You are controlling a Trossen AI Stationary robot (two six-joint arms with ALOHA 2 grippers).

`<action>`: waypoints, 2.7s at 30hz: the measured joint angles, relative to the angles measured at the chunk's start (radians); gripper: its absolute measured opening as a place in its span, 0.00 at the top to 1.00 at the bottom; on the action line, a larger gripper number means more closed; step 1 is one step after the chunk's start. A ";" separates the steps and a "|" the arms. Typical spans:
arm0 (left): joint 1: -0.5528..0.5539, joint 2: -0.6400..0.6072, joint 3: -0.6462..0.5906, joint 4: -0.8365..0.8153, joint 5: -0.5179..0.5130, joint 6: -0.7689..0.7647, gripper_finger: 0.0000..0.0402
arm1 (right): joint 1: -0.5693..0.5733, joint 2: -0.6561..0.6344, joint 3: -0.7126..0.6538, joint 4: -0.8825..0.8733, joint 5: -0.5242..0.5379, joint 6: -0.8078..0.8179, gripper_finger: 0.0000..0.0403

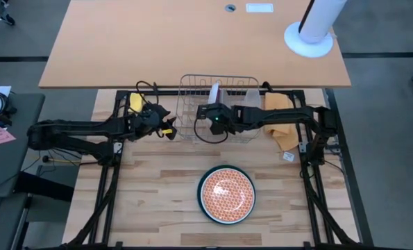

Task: Sort dishes
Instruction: Put the white plate into the dish rack, then put the orange plate into the dish rack

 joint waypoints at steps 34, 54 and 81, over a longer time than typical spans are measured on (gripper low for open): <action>0.000 0.000 0.000 -0.008 0.010 0.029 0.58 | 0.223 -0.345 0.000 -0.002 0.098 0.543 0.46; -0.107 0.000 0.000 0.199 0.296 0.164 0.58 | 0.686 -0.493 -0.040 -0.754 0.258 2.276 0.46; -0.613 0.003 0.001 0.445 0.114 0.197 0.62 | 0.850 -0.461 -0.155 -0.670 0.000 2.841 0.46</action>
